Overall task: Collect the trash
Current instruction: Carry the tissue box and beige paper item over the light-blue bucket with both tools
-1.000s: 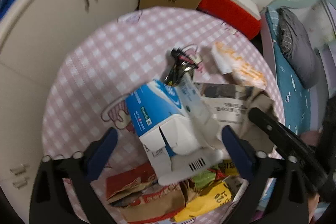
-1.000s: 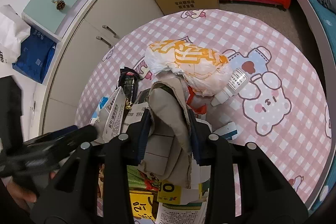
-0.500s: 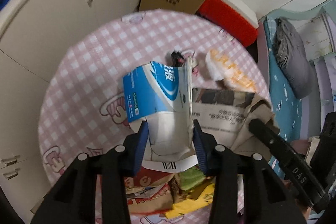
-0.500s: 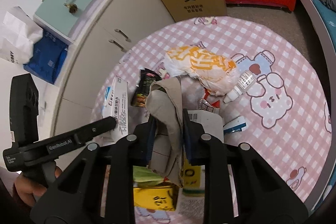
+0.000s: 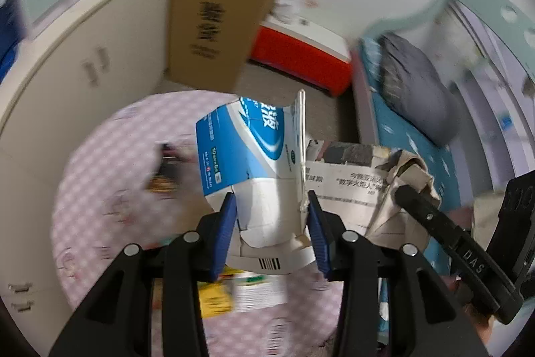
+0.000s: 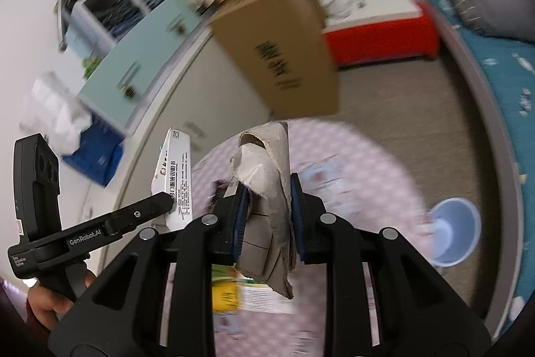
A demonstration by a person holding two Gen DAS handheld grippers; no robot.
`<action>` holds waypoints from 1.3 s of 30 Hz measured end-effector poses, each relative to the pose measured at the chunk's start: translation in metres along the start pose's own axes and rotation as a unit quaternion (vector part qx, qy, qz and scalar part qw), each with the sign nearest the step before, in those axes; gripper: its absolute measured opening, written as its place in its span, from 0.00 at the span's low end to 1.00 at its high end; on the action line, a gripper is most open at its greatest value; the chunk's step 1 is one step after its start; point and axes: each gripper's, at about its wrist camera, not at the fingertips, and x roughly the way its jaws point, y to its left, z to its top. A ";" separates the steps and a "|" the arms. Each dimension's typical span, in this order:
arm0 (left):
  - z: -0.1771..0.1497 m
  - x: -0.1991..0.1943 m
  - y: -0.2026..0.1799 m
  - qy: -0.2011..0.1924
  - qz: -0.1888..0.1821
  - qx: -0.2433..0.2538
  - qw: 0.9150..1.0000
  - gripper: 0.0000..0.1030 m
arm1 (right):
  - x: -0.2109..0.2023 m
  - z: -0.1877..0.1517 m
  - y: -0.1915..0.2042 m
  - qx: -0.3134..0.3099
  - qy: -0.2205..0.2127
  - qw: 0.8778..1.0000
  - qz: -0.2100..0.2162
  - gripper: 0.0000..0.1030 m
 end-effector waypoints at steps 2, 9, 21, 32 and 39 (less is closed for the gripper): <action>-0.001 0.016 -0.038 0.011 -0.014 0.019 1.000 0.40 | -0.026 0.006 -0.040 0.010 -0.014 1.000 -0.023 0.23; -0.029 0.108 -0.181 0.077 -0.054 0.066 0.993 0.40 | -0.074 0.013 -0.179 0.016 0.007 0.992 -0.125 0.23; -0.088 0.247 -0.308 0.188 -0.035 0.127 0.973 0.40 | -0.023 -0.009 -0.330 0.023 0.114 0.975 -0.188 0.44; -0.100 0.295 -0.325 0.237 0.002 0.149 0.960 0.41 | -0.026 0.001 -0.366 0.051 0.109 0.973 -0.194 0.59; -0.108 0.306 -0.342 0.248 0.000 0.164 0.955 0.41 | -0.050 0.007 -0.373 0.062 0.081 0.973 -0.209 0.62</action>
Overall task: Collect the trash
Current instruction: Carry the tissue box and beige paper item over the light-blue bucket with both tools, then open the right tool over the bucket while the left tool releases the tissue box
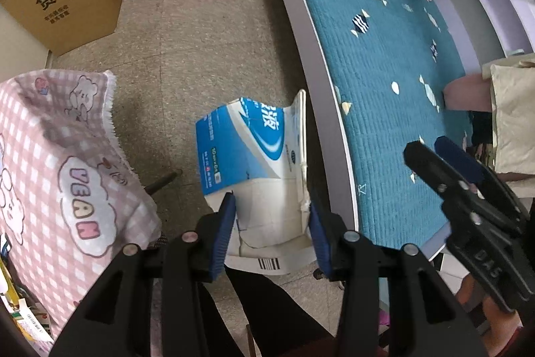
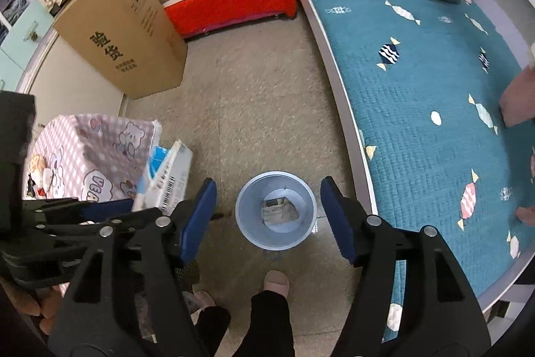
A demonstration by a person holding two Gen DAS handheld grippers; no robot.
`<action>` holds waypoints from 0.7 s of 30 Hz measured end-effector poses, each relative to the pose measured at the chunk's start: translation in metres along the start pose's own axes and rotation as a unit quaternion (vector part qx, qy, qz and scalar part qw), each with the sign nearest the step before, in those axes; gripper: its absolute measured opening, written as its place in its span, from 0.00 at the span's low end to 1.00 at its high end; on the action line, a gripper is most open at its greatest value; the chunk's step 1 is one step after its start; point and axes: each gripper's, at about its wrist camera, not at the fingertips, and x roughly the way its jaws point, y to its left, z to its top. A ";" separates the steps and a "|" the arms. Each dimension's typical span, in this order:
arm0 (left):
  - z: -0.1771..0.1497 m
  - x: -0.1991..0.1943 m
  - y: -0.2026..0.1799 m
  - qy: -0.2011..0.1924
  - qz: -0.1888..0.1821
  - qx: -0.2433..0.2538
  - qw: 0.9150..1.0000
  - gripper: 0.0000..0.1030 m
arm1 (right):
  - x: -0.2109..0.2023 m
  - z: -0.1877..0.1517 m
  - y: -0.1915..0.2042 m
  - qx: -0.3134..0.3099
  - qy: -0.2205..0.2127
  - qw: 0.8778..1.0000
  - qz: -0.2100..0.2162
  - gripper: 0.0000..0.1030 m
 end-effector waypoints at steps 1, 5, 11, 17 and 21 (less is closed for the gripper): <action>0.000 0.001 -0.003 0.002 0.001 0.003 1.000 0.41 | -0.003 0.000 -0.002 0.003 -0.004 1.000 -0.003 0.62; 0.002 0.002 -0.017 0.002 -0.002 0.018 1.000 0.43 | -0.015 -0.001 -0.010 0.018 -0.020 1.000 -0.010 0.63; 0.007 -0.006 -0.034 -0.008 -0.018 0.032 0.999 0.57 | -0.034 -0.002 -0.024 0.048 -0.048 0.998 -0.014 0.65; 0.004 -0.019 -0.040 -0.025 -0.031 0.026 0.999 0.73 | -0.043 -0.008 -0.029 0.061 -0.055 0.996 -0.018 0.66; -0.004 -0.034 -0.033 -0.041 -0.032 0.016 0.999 0.73 | -0.046 -0.013 -0.021 0.054 -0.052 0.997 -0.015 0.66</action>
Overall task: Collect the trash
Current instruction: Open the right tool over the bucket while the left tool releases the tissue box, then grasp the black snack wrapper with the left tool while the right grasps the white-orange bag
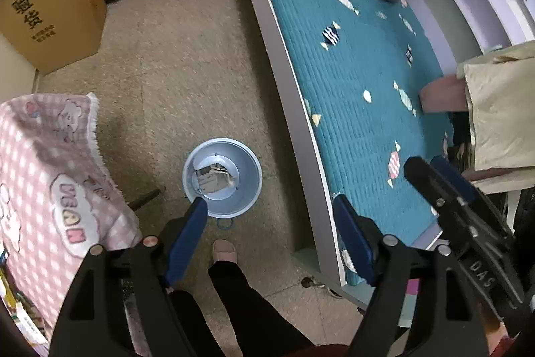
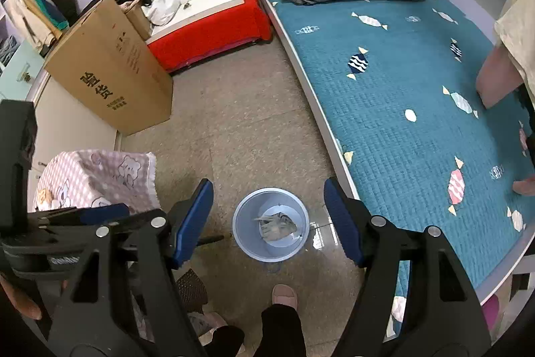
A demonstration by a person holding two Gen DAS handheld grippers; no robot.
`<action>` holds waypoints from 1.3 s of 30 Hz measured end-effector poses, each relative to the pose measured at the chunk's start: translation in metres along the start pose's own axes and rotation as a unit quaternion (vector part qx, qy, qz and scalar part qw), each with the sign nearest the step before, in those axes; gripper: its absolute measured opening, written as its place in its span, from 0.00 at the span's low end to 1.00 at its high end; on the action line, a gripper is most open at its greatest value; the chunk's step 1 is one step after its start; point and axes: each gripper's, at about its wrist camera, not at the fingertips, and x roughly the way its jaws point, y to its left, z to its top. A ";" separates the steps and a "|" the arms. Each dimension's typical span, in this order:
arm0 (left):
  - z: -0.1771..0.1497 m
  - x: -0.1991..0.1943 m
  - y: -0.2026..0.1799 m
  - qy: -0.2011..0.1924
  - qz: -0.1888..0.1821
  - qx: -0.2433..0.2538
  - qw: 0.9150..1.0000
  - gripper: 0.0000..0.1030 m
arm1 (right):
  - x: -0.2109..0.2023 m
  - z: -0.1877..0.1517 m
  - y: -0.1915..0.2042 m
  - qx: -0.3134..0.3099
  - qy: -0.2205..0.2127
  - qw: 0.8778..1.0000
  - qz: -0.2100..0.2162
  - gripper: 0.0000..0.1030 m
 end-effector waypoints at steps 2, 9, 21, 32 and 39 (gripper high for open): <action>-0.006 -0.011 0.008 -0.010 -0.001 -0.011 1.000 0.74 | -0.002 -0.005 0.010 -0.006 0.002 1.000 0.006 0.66; -0.037 -0.057 0.055 -0.049 0.005 -0.054 0.997 0.74 | -0.009 -0.020 0.066 -0.043 0.009 0.998 0.035 0.66; -0.117 -0.171 0.238 -0.134 0.032 -0.150 0.979 0.74 | -0.018 -0.063 0.259 -0.141 0.006 0.985 0.101 0.66; -0.158 -0.210 0.434 -0.130 0.091 -0.232 0.960 0.74 | 0.019 -0.090 0.428 -0.232 0.017 0.965 0.123 0.66; -0.147 -0.169 0.500 -0.075 0.112 -0.231 0.964 0.74 | 0.060 -0.097 0.483 -0.277 0.046 0.954 0.105 0.66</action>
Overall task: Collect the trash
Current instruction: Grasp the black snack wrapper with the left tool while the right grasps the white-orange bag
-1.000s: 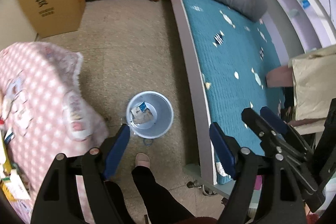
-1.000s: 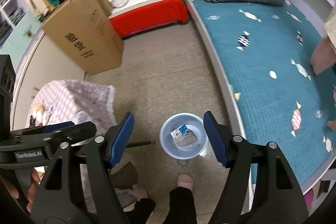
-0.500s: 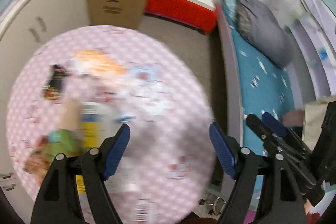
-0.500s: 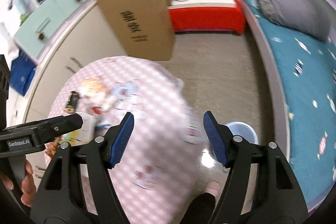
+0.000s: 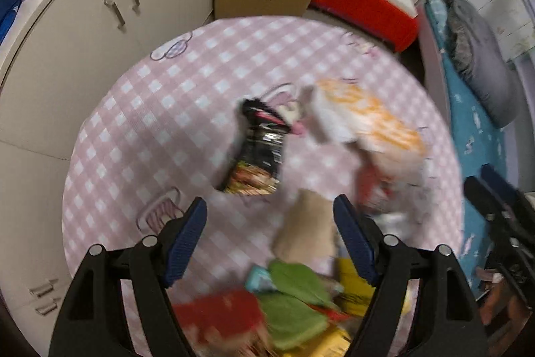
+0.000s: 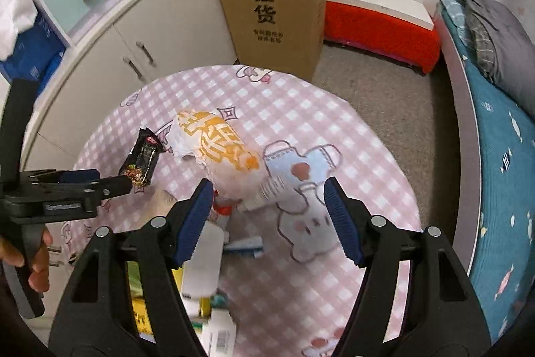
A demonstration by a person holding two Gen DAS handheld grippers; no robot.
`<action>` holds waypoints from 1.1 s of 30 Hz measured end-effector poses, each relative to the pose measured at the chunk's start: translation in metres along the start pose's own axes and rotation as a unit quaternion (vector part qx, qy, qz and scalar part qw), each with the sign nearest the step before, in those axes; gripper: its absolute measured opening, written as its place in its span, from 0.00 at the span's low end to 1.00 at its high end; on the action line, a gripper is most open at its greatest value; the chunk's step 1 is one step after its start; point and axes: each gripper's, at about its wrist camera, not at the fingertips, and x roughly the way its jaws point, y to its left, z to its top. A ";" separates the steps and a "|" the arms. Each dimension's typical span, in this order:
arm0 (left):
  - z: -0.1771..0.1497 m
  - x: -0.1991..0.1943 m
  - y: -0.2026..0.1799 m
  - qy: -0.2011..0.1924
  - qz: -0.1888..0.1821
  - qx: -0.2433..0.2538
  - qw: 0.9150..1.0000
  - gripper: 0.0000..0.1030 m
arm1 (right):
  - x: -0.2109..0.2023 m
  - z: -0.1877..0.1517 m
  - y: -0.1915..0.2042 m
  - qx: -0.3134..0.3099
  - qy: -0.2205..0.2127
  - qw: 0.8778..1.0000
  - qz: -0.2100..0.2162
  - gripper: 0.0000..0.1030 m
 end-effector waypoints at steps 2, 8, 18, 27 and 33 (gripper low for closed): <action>0.007 0.013 0.004 0.004 0.006 0.008 1.000 0.74 | 0.011 0.006 0.007 -0.010 0.009 1.000 0.002 0.66; 0.027 0.043 0.005 0.017 0.008 0.028 0.999 0.74 | 0.043 0.027 0.027 -0.056 0.034 0.998 0.006 0.71; 0.039 0.047 0.002 0.001 0.012 0.054 0.998 0.27 | 0.089 0.038 0.041 -0.069 0.089 0.993 0.034 0.71; 0.038 0.013 0.014 -0.040 -0.020 -0.012 0.999 0.18 | 0.085 0.040 0.034 -0.069 0.098 0.991 0.064 0.33; 0.036 -0.032 -0.019 -0.084 -0.026 -0.028 0.996 0.17 | 0.034 0.049 0.004 -0.034 0.039 0.993 0.106 0.32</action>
